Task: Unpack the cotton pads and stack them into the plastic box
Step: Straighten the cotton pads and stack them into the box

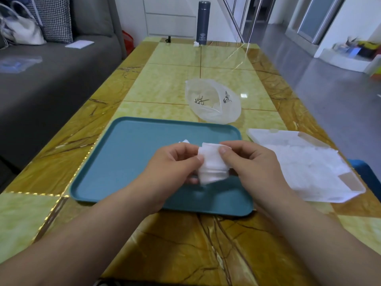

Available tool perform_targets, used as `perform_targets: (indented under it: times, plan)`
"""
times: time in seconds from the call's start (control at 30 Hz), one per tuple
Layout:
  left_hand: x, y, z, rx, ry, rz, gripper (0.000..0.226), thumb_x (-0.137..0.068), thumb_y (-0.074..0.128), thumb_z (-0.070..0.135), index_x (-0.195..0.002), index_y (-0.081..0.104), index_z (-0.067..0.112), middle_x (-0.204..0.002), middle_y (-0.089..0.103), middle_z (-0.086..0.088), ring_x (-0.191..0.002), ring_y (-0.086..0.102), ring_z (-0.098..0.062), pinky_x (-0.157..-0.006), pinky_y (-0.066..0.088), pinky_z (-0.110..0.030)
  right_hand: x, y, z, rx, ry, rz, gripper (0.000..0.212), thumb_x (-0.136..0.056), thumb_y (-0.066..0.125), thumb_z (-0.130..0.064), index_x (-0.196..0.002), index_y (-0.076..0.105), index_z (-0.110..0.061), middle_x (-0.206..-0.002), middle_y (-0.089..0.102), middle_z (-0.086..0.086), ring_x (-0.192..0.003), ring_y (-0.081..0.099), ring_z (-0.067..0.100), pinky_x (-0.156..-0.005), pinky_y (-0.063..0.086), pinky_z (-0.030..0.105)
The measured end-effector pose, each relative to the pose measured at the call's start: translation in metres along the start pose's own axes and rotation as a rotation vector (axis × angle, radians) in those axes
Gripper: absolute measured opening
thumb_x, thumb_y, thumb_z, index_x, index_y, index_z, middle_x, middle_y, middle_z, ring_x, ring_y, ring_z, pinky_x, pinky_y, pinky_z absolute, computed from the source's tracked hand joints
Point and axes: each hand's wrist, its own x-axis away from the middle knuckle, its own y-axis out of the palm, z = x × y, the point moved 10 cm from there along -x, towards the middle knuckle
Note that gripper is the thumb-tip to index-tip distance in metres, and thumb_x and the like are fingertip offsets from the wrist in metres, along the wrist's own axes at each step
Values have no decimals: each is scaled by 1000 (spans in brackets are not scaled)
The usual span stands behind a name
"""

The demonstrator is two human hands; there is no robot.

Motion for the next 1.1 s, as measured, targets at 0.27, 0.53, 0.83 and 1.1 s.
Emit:
perform_targets:
  times: [0.27, 0.53, 0.83, 1.1]
  plan:
    - [-1, -17, 17, -59, 139, 144, 11, -94, 72, 9, -88, 79, 15, -87, 79, -4, -81, 70, -13, -86, 58, -33, -1, -8, -23, 101, -141, 39, 11, -88, 81, -21, -93, 83, -31, -106, 78, -14, -107, 68, -4, -100, 51, 21]
    - [3, 12, 8, 176, -9, -126, 15, -101, 61, 5, -111, 72, 2, -89, 76, -10, -76, 75, -19, -84, 64, -39, -3, -7, -12, -70, -36, -3, 10, -93, 75, -13, -99, 82, -17, -95, 81, 3, -95, 77, 21, -90, 63, 46]
    - [-4, -13, 8, 257, -72, 18, 16, -96, 54, -3, -95, 67, 6, -91, 63, -19, -73, 58, -24, -53, 54, -28, -11, -36, 0, -81, 41, 182, 8, -96, 72, -15, -98, 79, -16, -89, 80, 5, -88, 76, 19, -75, 64, 31]
    - [1, 2, 15, 149, 88, -57, 13, -95, 63, -7, -101, 71, 1, -92, 77, -15, -74, 69, -19, -61, 58, -26, 1, 9, -2, -196, 128, -129, 14, -97, 69, -12, -107, 79, -9, -95, 81, 14, -86, 77, 27, -74, 64, 33]
